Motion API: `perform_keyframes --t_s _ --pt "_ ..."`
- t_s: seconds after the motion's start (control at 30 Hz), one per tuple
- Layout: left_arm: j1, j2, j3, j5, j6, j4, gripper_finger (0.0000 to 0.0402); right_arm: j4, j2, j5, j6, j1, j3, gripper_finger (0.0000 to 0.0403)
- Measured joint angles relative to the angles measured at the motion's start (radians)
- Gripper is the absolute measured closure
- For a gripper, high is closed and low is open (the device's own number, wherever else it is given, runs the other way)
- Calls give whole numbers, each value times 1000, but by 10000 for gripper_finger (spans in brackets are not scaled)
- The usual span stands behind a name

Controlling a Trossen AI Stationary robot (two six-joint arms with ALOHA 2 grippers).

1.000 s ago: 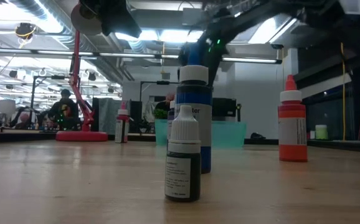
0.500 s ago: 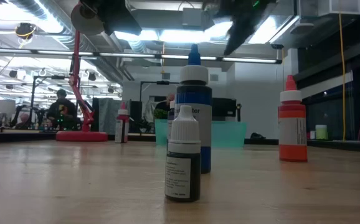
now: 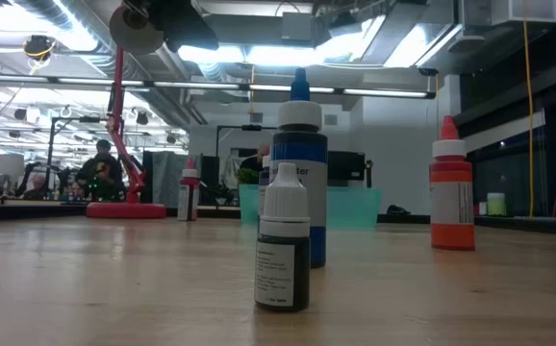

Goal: Pick & Place food coloring
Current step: Put the small green food coloring bottle into the green bin

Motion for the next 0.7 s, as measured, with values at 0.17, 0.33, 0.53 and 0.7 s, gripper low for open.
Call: perform_keyframes --t_s 0.17,0.33,0.53,0.7 --pt "0 0 0 6 22 -14 320 -26 44 23 59 145 -1 247" --pt "0 0 0 6 19 -31 320 -27 110 24 57 260 -1 247" --pt "0 0 0 6 13 -37 320 -23 178 -14 81 368 -1 247" --pt "0 0 0 6 -10 -37 320 17 239 -26 89 485 -1 247"
